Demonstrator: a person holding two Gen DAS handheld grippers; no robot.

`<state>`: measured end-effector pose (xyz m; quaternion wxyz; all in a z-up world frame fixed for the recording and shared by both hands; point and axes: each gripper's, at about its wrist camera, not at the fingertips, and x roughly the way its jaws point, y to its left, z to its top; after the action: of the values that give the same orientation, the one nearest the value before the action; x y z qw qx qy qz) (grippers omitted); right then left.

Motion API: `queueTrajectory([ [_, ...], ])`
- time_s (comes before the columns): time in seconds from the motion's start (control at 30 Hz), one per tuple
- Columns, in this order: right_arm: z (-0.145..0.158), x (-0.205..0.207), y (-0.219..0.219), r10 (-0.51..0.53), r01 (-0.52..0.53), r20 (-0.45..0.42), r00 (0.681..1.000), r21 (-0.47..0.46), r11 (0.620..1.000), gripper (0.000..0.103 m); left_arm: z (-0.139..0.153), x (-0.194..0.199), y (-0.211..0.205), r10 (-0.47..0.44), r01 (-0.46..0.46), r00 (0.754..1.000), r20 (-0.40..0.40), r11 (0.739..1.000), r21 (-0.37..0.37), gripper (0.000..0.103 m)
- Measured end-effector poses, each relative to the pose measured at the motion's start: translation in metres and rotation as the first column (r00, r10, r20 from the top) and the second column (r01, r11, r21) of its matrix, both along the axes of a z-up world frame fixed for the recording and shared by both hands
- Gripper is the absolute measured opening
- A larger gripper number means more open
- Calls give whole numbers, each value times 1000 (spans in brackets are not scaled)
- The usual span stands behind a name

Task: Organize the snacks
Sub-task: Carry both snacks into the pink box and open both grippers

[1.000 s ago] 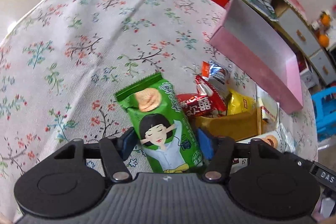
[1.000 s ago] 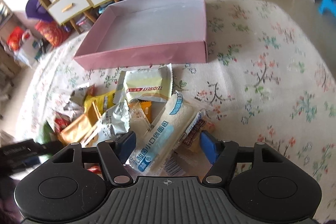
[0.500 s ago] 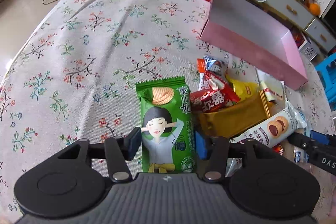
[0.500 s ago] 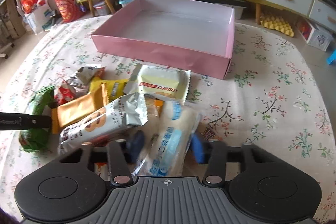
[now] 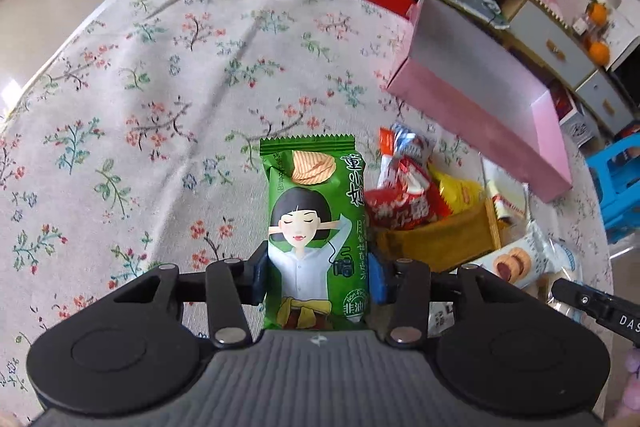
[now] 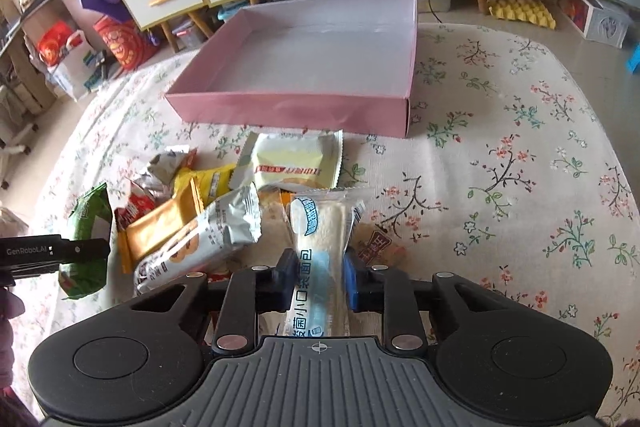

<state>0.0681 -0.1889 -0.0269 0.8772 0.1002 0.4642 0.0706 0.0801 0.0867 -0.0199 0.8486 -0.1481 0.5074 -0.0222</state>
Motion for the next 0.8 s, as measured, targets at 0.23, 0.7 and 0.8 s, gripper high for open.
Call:
queueTrajectory([
  [0.23,17,3,-6,-25,23,41,999,32,999,23,15,4,-1,12,-11,999,44,1000,-19,43],
  [0.7,50,20,-13,-94,80,100,990,131,988,23,35,32,-33,-24,33,994,107,996,-84,43],
  [0.8,55,29,-17,-111,97,95,989,144,985,23,35,45,-42,-61,70,990,131,995,-66,43],
])
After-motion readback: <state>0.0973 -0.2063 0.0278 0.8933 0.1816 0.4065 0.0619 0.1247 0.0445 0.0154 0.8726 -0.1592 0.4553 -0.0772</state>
